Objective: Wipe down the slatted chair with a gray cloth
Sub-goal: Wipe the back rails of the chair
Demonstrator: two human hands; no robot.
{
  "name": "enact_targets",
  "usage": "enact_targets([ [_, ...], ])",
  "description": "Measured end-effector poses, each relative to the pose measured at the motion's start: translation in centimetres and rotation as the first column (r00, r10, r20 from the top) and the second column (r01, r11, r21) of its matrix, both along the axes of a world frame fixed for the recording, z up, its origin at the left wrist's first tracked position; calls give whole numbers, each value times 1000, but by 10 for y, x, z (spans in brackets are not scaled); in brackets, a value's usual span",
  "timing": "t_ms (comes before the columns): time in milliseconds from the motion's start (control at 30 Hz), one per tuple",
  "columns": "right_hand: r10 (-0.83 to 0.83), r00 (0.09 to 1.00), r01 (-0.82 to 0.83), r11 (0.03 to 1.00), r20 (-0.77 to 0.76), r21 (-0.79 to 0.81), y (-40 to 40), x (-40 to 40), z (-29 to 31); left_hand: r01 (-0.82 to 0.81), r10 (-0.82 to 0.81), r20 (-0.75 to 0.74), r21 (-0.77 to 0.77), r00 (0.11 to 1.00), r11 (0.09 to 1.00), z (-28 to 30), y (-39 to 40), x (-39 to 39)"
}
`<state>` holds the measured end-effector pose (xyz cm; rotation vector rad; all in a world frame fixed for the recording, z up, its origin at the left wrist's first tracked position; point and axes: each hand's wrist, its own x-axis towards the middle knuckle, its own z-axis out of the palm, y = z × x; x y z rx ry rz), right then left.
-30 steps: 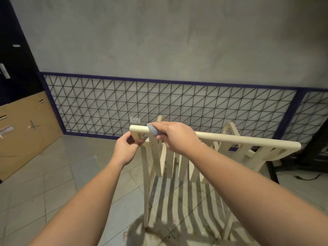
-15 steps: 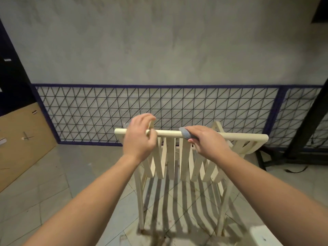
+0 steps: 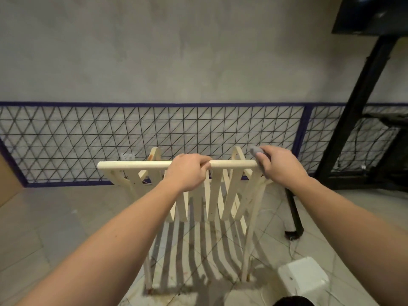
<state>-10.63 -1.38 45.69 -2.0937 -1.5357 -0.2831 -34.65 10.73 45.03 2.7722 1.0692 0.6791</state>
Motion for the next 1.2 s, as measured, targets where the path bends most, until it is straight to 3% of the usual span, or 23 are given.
enact_targets([
  [167,180,971,-189,981,154,43,27,-53,-36,-24,26,32,-54,999,998,-2,6,2],
  [333,194,933,-212,977,302,29,24,-48,-35,-46,50,48,-73,998,996,0,3,3],
  [400,117,952,-132,991,282,35,10,-20,-35,-41,45,58,-76,997,996,0,3,2],
  [500,-35,987,26,998,159,60,-9,24,-45,-35,40,69,-72,997,997,-2,4,2],
  [567,-120,987,131,986,-111,99,-19,40,-48,-34,39,71,-62,997,997,-3,4,3],
  [633,-182,906,268,946,-383,184,-28,48,-46,-38,43,77,-61,996,997,-4,4,3],
  [667,-182,887,306,920,-423,244,-31,49,-44,-40,45,79,-65,996,997,-4,4,3],
  [767,-71,954,174,923,-292,343,-29,38,-35,-45,50,77,-66,996,997,-5,5,4],
  [900,25,996,-40,984,87,173,-1,-4,-38,-42,48,85,-72,995,997,-7,5,4],
  [1067,144,968,-178,971,205,161,29,-49,-46,-56,62,70,-82,996,995,-5,7,5],
  [1200,162,951,-184,981,263,64,14,-14,-38,-59,66,55,-123,996,991,-1,6,4],
])
